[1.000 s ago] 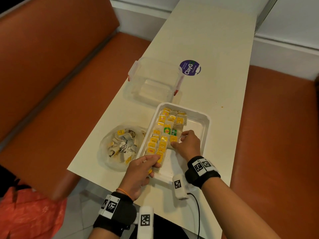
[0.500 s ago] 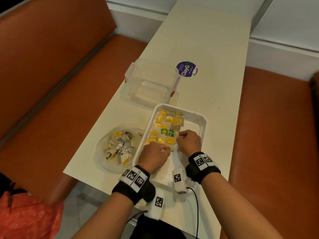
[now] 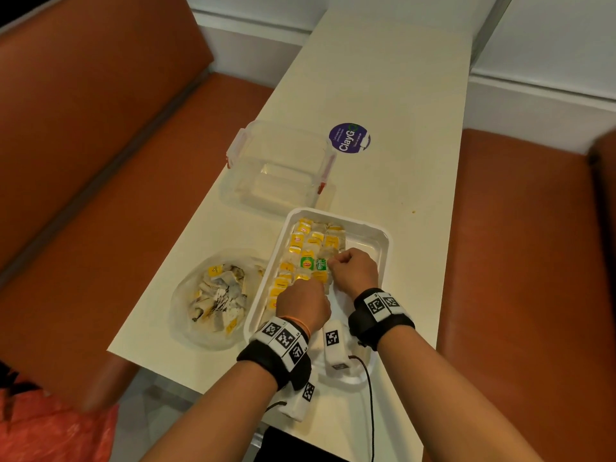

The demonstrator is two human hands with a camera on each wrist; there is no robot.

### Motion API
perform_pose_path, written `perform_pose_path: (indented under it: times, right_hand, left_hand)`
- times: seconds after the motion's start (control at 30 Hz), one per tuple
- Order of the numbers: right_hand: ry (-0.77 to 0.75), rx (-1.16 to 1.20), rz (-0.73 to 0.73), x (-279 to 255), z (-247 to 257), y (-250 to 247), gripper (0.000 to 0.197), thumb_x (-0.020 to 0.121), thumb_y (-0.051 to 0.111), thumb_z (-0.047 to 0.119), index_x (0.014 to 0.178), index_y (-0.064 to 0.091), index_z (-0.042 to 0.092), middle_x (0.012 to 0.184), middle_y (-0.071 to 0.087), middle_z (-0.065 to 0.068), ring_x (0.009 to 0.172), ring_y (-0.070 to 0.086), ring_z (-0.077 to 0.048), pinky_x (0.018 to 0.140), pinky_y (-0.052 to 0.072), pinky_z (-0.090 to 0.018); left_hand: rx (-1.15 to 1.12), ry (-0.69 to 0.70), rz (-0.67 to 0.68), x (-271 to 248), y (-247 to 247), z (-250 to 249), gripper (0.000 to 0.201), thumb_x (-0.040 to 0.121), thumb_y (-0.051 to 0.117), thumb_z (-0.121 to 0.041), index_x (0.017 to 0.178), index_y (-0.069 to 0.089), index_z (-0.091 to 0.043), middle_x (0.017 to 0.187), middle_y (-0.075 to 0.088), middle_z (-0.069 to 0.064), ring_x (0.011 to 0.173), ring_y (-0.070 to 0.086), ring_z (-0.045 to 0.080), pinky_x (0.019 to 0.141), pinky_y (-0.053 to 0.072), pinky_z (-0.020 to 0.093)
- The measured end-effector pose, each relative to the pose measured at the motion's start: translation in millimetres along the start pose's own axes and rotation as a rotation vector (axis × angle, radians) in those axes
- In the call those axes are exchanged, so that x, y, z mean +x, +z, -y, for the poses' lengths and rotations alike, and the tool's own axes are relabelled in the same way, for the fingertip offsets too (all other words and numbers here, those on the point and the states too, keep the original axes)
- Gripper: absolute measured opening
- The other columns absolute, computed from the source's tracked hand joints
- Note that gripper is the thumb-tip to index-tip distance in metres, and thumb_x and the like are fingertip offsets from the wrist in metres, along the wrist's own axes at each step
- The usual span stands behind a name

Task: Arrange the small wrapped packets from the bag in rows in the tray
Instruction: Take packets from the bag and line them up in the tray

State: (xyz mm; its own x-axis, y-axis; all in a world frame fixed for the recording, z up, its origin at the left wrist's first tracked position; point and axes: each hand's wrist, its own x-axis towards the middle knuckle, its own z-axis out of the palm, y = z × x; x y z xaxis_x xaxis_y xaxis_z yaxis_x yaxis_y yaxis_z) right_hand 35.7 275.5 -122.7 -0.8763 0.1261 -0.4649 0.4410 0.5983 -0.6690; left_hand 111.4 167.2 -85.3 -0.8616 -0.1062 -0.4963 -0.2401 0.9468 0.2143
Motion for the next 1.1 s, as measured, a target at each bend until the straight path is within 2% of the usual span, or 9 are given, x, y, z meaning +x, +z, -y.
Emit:
perform_pose_path:
  times: [0.2, 0.37, 0.47, 0.6, 0.67, 0.73, 0.87, 0.97, 1.1]
  right_hand:
    - [0.004, 0.08, -0.027, 1.5, -5.8, -0.6, 0.007, 0.091, 0.072, 0.029, 0.09, 0.069, 0.023, 0.094, 0.072, 0.005, 0.094, 0.068, -0.02, 0.077, 0.046, -0.027]
    - [0.062, 0.172, -0.018, 2.8, -8.5, 2.6, 0.03, 0.08, 0.086, 0.036, 0.096, 0.061, 0.03, 0.102, 0.072, 0.004, 0.095, 0.07, -0.02, 0.089, 0.059, -0.039]
    - [0.047, 0.177, -0.021, 4.1, -8.8, 2.3, 0.034, 0.081, 0.085, 0.032, 0.106, 0.061, 0.028, 0.107, 0.071, 0.0, 0.096, 0.071, -0.022, 0.09, 0.059, -0.043]
    - [0.025, 0.165, -0.003, 2.2, -9.7, 1.5, 0.033, 0.083, 0.077, 0.02, 0.111, 0.061, 0.025, 0.109, 0.072, -0.003, 0.091, 0.073, -0.026, 0.087, 0.061, -0.045]
    - [0.018, 0.153, 0.018, 1.1, -11.1, 0.4, 0.037, 0.083, 0.073, 0.013, 0.117, 0.062, 0.02, 0.101, 0.075, -0.004, 0.088, 0.074, -0.025, 0.086, 0.061, -0.039]
    - [0.017, 0.151, 0.054, 0.5, -12.4, -1.8, 0.045, 0.081, 0.074, 0.005, 0.123, 0.06, 0.016, 0.088, 0.074, 0.0, 0.084, 0.073, -0.02, 0.078, 0.059, -0.03]
    - [0.003, 0.132, 0.07, -4.1, -12.4, -6.4, 0.055, 0.079, 0.082, 0.007, 0.126, 0.056, 0.019, 0.085, 0.065, 0.008, 0.077, 0.061, -0.003, 0.063, 0.045, -0.013]
    - [0.001, 0.15, 0.071, -6.7, -11.8, -5.8, 0.066, 0.074, 0.09, 0.012, 0.129, 0.054, 0.02, 0.095, 0.067, 0.005, 0.082, 0.063, -0.007, 0.062, 0.045, -0.014]
    - [0.014, 0.156, 0.074, -10.3, -10.8, -5.8, 0.073, 0.073, 0.091, 0.01, 0.135, 0.054, 0.017, 0.106, 0.069, -0.002, 0.091, 0.066, -0.015, 0.072, 0.051, -0.021]
  left_hand:
    - [0.036, 0.043, -0.054, 1.5, 6.8, 0.6, 0.031, 0.106, 0.048, -0.036, 0.131, 0.064, -0.024, 0.125, 0.068, 0.008, 0.118, 0.065, 0.032, 0.087, 0.052, 0.038]
    - [0.034, 0.039, -0.067, 1.3, 8.5, -0.6, 0.031, 0.106, 0.048, -0.035, 0.131, 0.063, -0.024, 0.125, 0.068, 0.008, 0.119, 0.065, 0.031, 0.088, 0.053, 0.038]
    - [0.054, 0.048, -0.083, -2.2, 9.8, -1.1, 0.031, 0.107, 0.047, -0.031, 0.134, 0.061, -0.023, 0.124, 0.067, 0.008, 0.118, 0.066, 0.031, 0.088, 0.053, 0.037]
    - [0.072, 0.067, -0.093, -1.4, 12.3, 0.3, 0.039, 0.108, 0.046, -0.026, 0.146, 0.048, -0.022, 0.124, 0.063, 0.008, 0.114, 0.066, 0.031, 0.082, 0.051, 0.038]
    - [0.075, 0.068, -0.097, 0.1, 12.2, 0.7, 0.042, 0.107, 0.047, -0.024, 0.149, 0.045, -0.023, 0.124, 0.063, 0.008, 0.113, 0.066, 0.031, 0.081, 0.051, 0.038]
    - [0.083, 0.073, -0.104, 0.2, 11.4, 0.9, 0.046, 0.106, 0.049, -0.021, 0.152, 0.043, -0.024, 0.123, 0.062, 0.007, 0.112, 0.066, 0.031, 0.08, 0.051, 0.038]
    - [0.098, 0.095, -0.106, -0.6, 9.5, 0.7, 0.048, 0.105, 0.049, -0.018, 0.153, 0.043, -0.027, 0.121, 0.062, 0.007, 0.11, 0.066, 0.03, 0.079, 0.051, 0.039]
    - [0.113, 0.11, -0.114, -0.2, 7.2, 1.0, 0.046, 0.105, 0.051, -0.017, 0.15, 0.046, -0.026, 0.123, 0.061, 0.008, 0.109, 0.066, 0.031, 0.079, 0.052, 0.039]
    - [0.139, 0.136, -0.148, -0.3, 4.9, 0.7, 0.041, 0.106, 0.049, -0.015, 0.145, 0.052, -0.027, 0.122, 0.061, 0.007, 0.109, 0.066, 0.03, 0.079, 0.052, 0.039]
